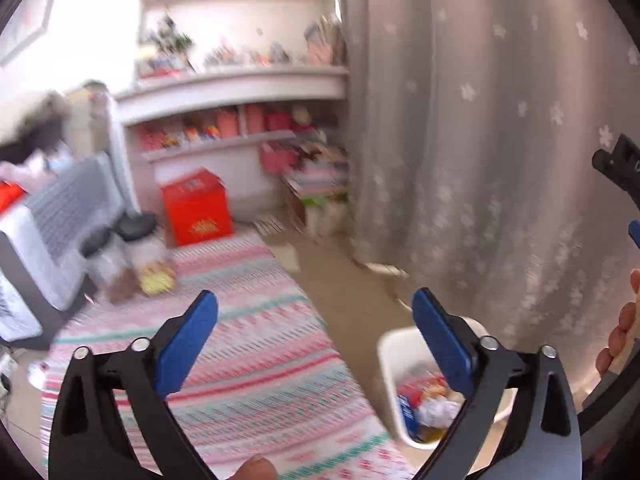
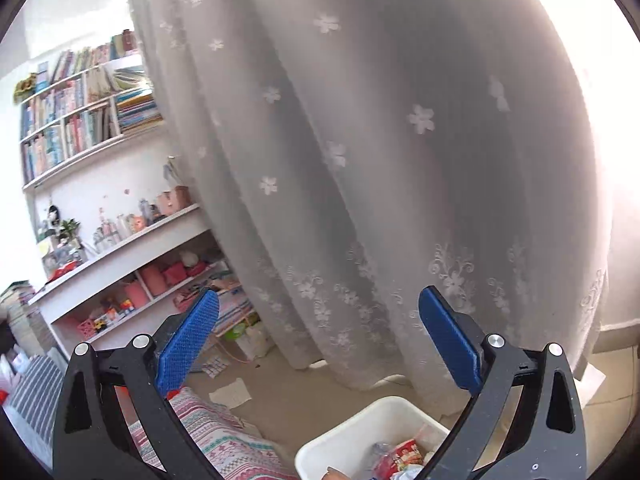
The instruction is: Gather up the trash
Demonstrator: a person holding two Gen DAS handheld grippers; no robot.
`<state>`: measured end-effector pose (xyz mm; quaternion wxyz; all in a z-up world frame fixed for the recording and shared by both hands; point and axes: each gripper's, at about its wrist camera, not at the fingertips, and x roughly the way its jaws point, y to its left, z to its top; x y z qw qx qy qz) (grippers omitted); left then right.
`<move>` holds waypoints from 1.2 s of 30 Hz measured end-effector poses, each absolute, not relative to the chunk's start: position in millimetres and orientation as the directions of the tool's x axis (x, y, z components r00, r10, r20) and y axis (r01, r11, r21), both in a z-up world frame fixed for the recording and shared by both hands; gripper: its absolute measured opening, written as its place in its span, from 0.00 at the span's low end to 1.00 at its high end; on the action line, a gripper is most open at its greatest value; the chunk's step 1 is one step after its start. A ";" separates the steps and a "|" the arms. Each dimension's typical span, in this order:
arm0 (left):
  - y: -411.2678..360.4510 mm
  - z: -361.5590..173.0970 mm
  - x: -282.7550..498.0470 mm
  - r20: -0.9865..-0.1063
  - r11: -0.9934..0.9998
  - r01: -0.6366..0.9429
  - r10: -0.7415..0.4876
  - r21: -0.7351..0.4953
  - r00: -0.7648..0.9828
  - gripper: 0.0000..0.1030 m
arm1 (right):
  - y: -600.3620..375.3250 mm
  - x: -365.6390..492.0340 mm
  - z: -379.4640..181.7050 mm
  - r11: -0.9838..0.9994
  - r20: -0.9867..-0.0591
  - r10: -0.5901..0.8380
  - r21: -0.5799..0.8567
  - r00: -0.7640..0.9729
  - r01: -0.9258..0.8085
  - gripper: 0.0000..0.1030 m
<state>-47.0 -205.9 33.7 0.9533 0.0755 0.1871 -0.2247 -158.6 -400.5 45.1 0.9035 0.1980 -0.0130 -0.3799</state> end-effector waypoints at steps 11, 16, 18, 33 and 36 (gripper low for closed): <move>-18.7 -2.7 12.7 -0.515 1.000 0.013 -0.020 -0.016 0.857 0.94 | -247.2 -27.9 0.2 0.921 -0.434 -0.222 0.199 0.873 0.334 0.93; 15.4 3.3 21.1 -0.548 0.999 -0.021 0.002 -0.029 0.836 0.94 | -189.7 -9.0 -7.3 0.953 -0.429 -0.213 0.107 0.878 0.283 0.93; 20.1 3.5 17.3 -0.537 1.000 -0.026 0.014 -0.014 0.843 0.94 | -176.3 -3.6 -11.6 0.958 -0.431 -0.215 0.082 0.876 0.275 0.93; 48.7 -4.6 18.1 -0.577 0.996 -0.086 0.071 0.001 0.814 0.94 | -158.1 0.2 -14.2 0.965 -0.437 -0.207 0.058 0.875 0.257 0.93; 47.8 -4.2 17.7 -0.572 0.996 -0.084 0.069 0.001 0.817 0.94 | -159.0 -1.5 -12.8 0.964 -0.431 -0.212 0.053 0.877 0.259 0.93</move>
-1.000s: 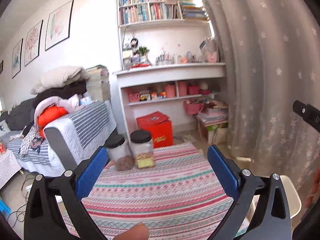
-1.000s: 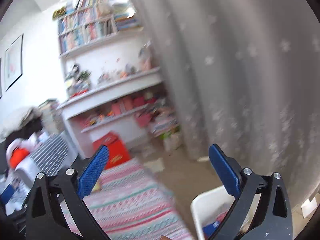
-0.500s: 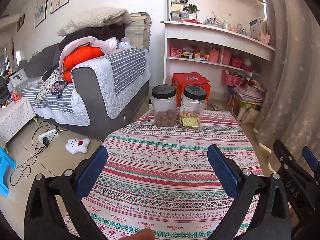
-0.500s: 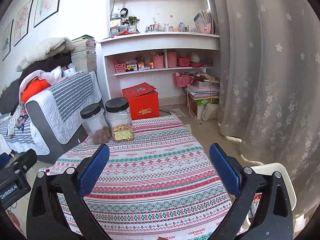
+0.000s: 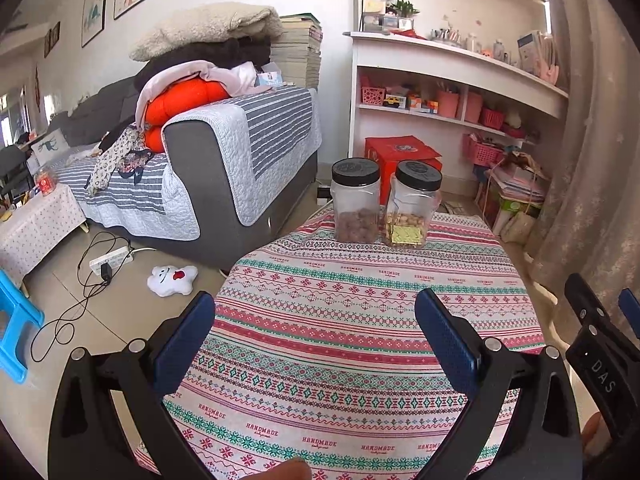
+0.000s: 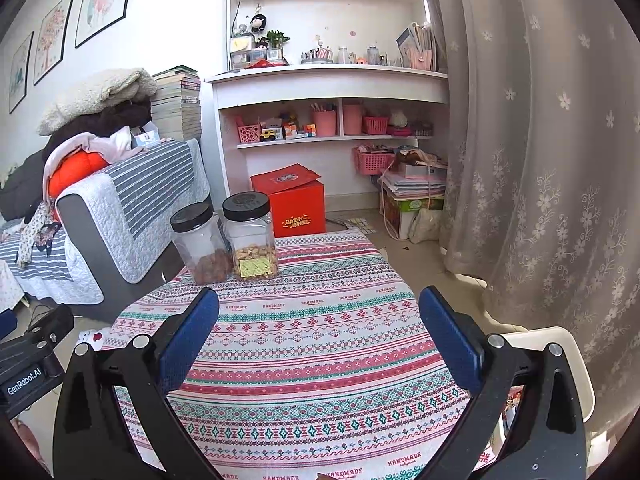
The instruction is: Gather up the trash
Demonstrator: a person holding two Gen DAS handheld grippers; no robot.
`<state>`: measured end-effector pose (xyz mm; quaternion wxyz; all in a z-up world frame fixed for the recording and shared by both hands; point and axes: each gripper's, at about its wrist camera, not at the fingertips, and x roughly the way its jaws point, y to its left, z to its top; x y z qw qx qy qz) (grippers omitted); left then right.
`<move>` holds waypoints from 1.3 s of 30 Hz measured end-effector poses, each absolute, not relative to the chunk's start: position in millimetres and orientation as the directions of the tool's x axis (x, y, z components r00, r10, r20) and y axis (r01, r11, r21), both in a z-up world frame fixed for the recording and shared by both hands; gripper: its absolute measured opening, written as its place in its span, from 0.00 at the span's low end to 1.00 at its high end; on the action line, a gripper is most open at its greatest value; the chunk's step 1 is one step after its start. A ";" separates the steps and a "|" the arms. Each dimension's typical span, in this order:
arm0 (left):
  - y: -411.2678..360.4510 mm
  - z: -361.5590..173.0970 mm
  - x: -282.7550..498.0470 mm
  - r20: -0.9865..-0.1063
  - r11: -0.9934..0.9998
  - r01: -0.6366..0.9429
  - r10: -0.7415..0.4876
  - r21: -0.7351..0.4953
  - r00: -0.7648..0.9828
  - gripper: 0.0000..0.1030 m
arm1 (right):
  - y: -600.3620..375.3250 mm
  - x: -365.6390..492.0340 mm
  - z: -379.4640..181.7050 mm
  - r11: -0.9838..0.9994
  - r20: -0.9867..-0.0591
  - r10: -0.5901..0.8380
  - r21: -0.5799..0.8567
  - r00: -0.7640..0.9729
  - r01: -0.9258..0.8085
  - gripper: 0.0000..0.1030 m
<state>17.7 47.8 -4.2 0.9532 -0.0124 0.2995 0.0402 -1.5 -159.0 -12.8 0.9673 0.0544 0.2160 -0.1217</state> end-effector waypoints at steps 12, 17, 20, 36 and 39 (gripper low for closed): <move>36.0 -2.8 20.4 -0.566 0.998 -0.069 0.056 0.000 0.822 0.94 | -170.0 -3.0 -11.8 0.962 -0.439 -0.215 0.058 0.872 0.266 0.93; 34.0 -2.5 20.0 -0.565 0.998 -0.066 0.054 0.000 0.824 0.94 | -169.8 -2.4 -12.0 0.961 -0.442 -0.221 0.055 0.869 0.272 0.93; 33.6 -1.2 19.7 -0.561 0.998 -0.067 0.052 -0.007 0.826 0.94 | -169.7 -2.5 -12.2 0.961 -0.442 -0.222 0.054 0.869 0.273 0.93; 30.6 -0.4 20.6 -0.563 0.998 -0.058 0.041 -0.013 0.825 0.94 | -168.5 -1.2 -12.7 0.961 -0.444 -0.222 0.052 0.868 0.272 0.93; 30.3 -0.6 20.8 -0.564 0.998 -0.057 0.039 -0.015 0.825 0.94 | -168.4 -0.8 -12.6 0.961 -0.444 -0.222 0.052 0.868 0.273 0.93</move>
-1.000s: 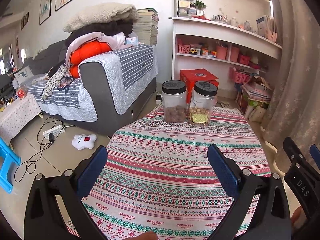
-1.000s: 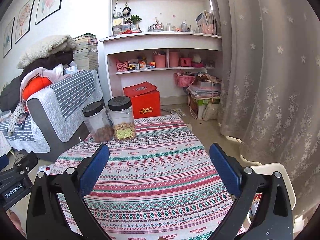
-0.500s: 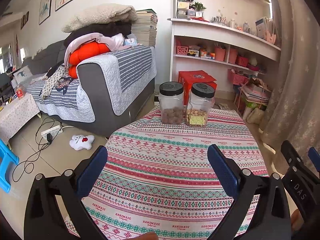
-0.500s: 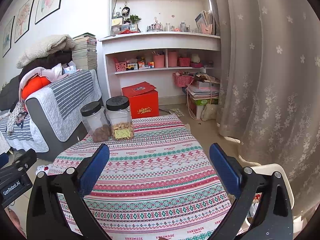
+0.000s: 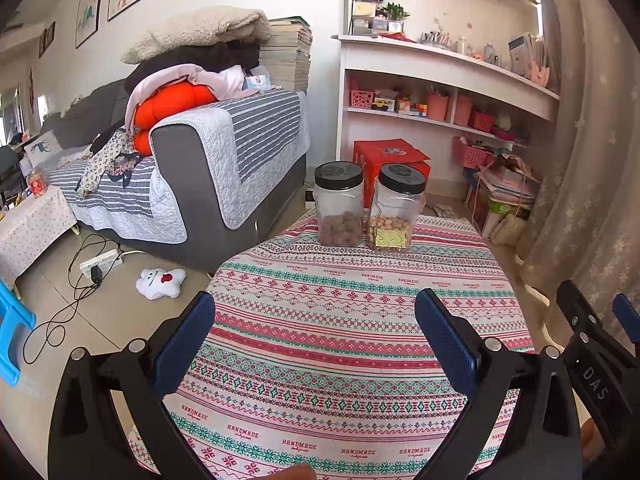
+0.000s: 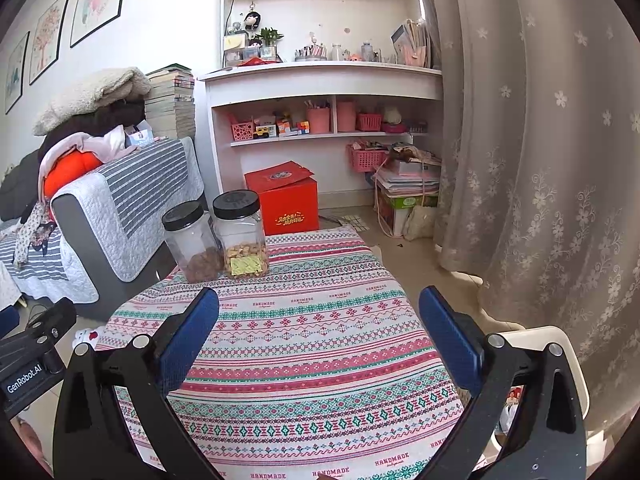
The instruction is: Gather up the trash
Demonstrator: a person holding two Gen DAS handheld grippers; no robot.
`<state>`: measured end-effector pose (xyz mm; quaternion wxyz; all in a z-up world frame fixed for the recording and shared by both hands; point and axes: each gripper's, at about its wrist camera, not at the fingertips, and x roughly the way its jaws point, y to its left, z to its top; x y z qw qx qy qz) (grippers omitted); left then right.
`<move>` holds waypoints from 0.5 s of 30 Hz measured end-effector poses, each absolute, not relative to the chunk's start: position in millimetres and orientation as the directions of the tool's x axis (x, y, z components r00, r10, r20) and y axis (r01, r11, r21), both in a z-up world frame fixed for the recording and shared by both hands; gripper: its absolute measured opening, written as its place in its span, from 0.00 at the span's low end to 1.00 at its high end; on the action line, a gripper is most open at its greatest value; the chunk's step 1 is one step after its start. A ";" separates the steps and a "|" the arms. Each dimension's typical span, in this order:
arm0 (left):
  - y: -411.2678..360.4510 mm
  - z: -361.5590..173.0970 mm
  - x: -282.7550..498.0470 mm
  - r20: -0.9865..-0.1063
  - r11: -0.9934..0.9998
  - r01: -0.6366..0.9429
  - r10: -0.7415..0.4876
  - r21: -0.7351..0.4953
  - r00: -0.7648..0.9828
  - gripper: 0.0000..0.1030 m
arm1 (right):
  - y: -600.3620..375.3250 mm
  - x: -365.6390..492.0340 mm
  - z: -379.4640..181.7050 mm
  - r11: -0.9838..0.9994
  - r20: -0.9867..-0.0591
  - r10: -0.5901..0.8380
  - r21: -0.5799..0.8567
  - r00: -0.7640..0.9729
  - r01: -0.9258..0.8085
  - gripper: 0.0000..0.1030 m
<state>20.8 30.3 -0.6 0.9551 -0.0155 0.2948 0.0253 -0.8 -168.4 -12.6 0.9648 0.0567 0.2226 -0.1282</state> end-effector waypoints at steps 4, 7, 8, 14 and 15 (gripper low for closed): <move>30.5 -1.2 21.3 -0.567 0.998 -0.058 0.037 -0.019 0.823 0.94 | -168.2 -0.9 -12.8 0.960 -0.445 -0.223 0.053 0.868 0.274 0.93; 30.1 -2.2 20.4 -0.570 0.998 -0.060 0.035 -0.025 0.821 0.94 | -168.4 -0.9 -12.8 0.961 -0.444 -0.222 0.053 0.868 0.273 0.93; 30.2 -2.2 20.4 -0.569 0.998 -0.059 0.036 -0.023 0.822 0.94 | -168.4 -0.8 -12.8 0.961 -0.444 -0.222 0.053 0.868 0.273 0.93; 29.5 -2.1 20.1 -0.567 0.998 -0.060 0.038 -0.021 0.823 0.94 | -167.5 -0.3 -13.6 0.960 -0.447 -0.222 0.054 0.866 0.273 0.93; 29.6 -2.1 19.8 -0.566 0.998 -0.060 0.038 -0.021 0.824 0.94 | -167.5 -0.4 -13.6 0.960 -0.448 -0.221 0.054 0.866 0.273 0.93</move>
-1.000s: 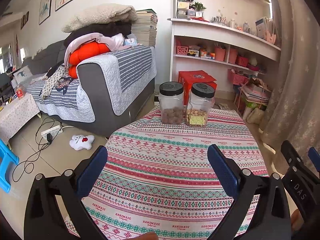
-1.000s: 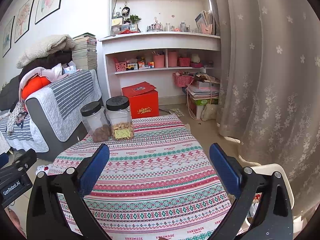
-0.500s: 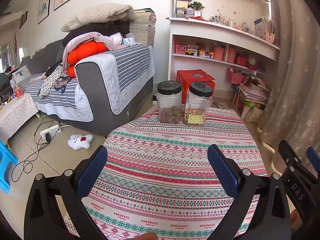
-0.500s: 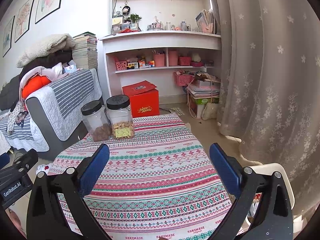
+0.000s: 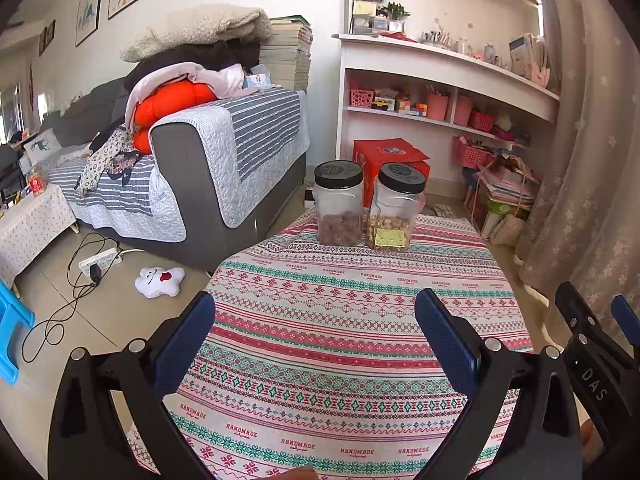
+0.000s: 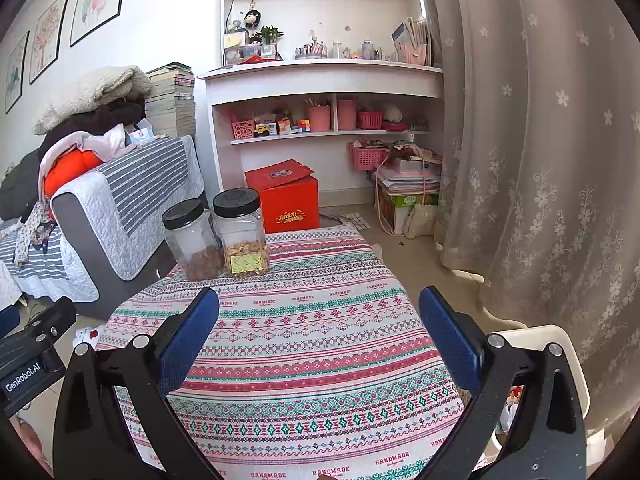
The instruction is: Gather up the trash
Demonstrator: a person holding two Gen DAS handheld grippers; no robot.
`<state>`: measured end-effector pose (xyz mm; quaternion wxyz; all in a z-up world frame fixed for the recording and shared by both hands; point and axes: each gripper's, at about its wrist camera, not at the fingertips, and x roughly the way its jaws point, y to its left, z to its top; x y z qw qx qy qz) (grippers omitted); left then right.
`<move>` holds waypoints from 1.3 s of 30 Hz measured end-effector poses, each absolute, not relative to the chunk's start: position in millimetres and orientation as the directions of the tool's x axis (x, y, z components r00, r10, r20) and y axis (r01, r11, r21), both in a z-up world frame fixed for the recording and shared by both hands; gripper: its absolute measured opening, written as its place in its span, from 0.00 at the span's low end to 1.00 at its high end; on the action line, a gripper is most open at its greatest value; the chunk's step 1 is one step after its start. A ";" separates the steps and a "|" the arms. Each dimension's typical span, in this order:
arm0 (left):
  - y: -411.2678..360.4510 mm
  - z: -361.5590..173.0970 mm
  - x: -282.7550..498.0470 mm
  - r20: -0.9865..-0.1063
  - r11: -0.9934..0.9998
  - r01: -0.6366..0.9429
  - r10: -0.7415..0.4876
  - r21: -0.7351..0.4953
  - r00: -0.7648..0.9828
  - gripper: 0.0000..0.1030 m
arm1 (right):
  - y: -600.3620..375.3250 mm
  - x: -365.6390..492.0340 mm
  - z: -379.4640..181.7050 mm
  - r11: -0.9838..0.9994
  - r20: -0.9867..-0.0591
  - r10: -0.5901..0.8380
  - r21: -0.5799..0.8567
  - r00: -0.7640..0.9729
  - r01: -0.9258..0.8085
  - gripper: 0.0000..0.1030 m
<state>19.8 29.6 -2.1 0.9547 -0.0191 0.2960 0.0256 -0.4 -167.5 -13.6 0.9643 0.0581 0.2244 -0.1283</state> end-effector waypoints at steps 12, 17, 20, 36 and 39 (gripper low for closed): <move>29.1 -1.9 18.8 -0.561 0.998 -0.061 0.042 -0.016 0.827 0.94 | -166.5 -0.3 -15.4 0.961 -0.449 -0.221 0.054 0.866 0.273 0.93; 30.3 -2.4 18.8 -0.564 0.998 -0.060 0.039 -0.017 0.825 0.94 | -166.4 -0.1 -14.9 0.961 -0.449 -0.221 0.054 0.866 0.273 0.93; 30.3 -2.3 18.9 -0.564 0.998 -0.059 0.039 -0.017 0.825 0.94 | -166.8 0.0 -14.9 0.961 -0.450 -0.220 0.054 0.866 0.273 0.93; 26.0 -2.4 16.7 -0.541 0.999 -0.029 0.018 -0.013 0.841 0.93 | -166.7 -0.2 -15.7 0.961 -0.451 -0.220 0.054 0.865 0.272 0.93; 25.2 -2.3 16.3 -0.531 1.000 -0.007 -0.004 -0.019 0.847 0.91 | -166.5 -0.3 -15.7 0.961 -0.451 -0.221 0.053 0.865 0.272 0.93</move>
